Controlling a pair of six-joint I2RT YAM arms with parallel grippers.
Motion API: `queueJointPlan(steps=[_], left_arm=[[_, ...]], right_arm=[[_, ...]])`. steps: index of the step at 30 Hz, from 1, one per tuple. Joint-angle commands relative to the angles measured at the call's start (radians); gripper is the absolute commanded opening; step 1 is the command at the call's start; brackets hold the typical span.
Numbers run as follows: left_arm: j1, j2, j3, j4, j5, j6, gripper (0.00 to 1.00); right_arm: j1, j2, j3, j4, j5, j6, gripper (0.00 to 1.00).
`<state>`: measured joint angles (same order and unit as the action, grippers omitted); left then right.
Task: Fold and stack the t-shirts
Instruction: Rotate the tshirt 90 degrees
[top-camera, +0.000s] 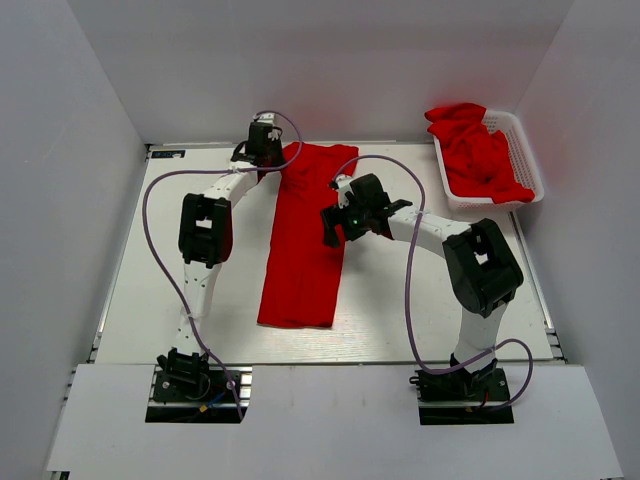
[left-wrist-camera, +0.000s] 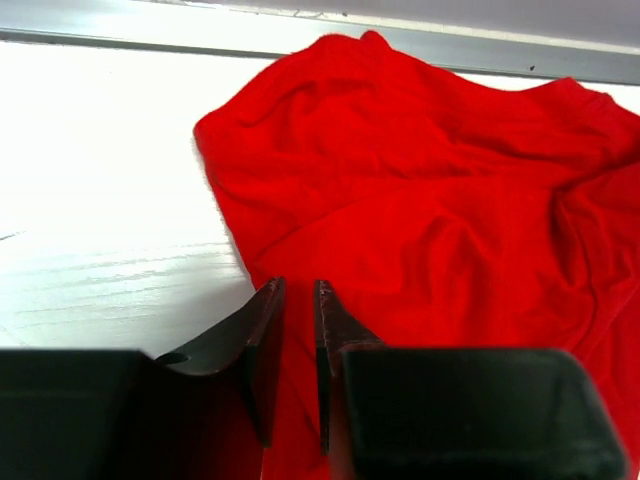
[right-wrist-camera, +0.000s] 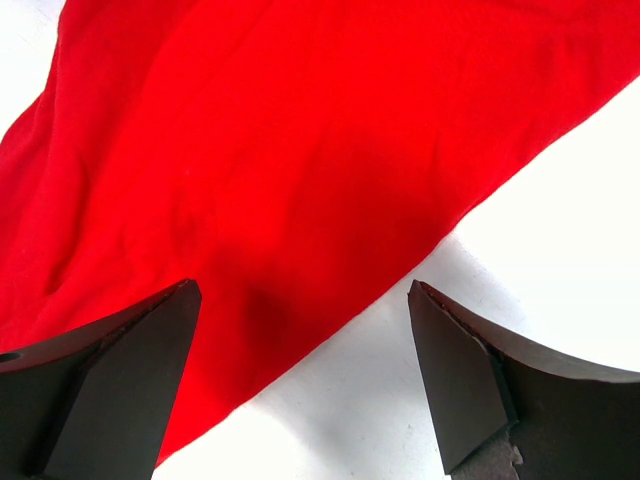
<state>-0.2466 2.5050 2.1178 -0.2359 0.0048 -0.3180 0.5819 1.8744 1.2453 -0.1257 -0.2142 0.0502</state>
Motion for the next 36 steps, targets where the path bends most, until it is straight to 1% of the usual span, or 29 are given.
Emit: queueJointPlan(steps=[1, 4, 6, 8, 10, 13, 14, 16, 18, 20, 22, 24, 33, 35, 36], left_arm=[[-0.002, -0.117, 0.011, 0.004, -0.003, 0.014, 0.29], [-0.002, -0.107, 0.011, 0.004, 0.008, 0.014, 0.29], [-0.002, -0.107, 0.011, 0.014, 0.008, 0.014, 0.25], [-0.002, -0.107, 0.022, 0.014, 0.017, 0.014, 0.23], [-0.002, -0.098, 0.031, 0.014, 0.017, 0.014, 0.32], [-0.002, -0.098, 0.031, 0.003, -0.005, 0.014, 0.39], [-0.002, -0.098, 0.021, 0.003, -0.005, 0.014, 0.44], [-0.002, -0.098, 0.011, 0.003, -0.014, 0.014, 0.49], [-0.002, -0.098, 0.001, 0.015, -0.014, 0.005, 0.49], [-0.002, -0.088, 0.001, 0.015, -0.014, 0.005, 0.46], [-0.002, -0.087, 0.001, 0.015, -0.005, -0.004, 0.46], [-0.002, -0.066, 0.024, 0.015, -0.005, -0.004, 0.44], [-0.002, -0.057, 0.034, 0.004, -0.014, -0.013, 0.44], [-0.002, -0.057, 0.016, 0.004, -0.014, -0.013, 0.53], [-0.002, -0.057, 0.016, 0.004, -0.014, -0.013, 0.55]], right_arm=[[-0.002, 0.0, -0.01, 0.001, -0.021, 0.004, 0.9], [-0.005, 0.0, -0.012, 0.001, -0.022, 0.005, 0.9], [-0.002, 0.002, -0.007, 0.0, -0.022, 0.0, 0.9], [-0.002, 0.003, -0.007, 0.0, -0.022, 0.002, 0.9], [-0.004, 0.005, -0.003, -0.005, -0.024, 0.0, 0.9], [-0.004, 0.006, -0.003, -0.008, -0.024, 0.002, 0.9], [-0.005, 0.008, 0.0, -0.008, -0.024, 0.0, 0.9], [-0.004, 0.009, 0.002, -0.011, -0.024, 0.0, 0.9], [-0.004, 0.012, 0.003, -0.014, -0.024, -0.003, 0.9], [-0.004, 0.012, 0.005, -0.015, -0.024, 0.0, 0.9], [-0.004, 0.012, 0.009, -0.017, -0.022, -0.001, 0.9], [-0.004, 0.012, 0.013, -0.022, -0.021, -0.003, 0.9], [-0.004, 0.008, 0.011, -0.029, -0.013, -0.003, 0.9], [-0.005, 0.009, 0.011, -0.029, -0.013, -0.003, 0.9], [-0.004, 0.008, 0.009, -0.028, -0.013, -0.003, 0.9]])
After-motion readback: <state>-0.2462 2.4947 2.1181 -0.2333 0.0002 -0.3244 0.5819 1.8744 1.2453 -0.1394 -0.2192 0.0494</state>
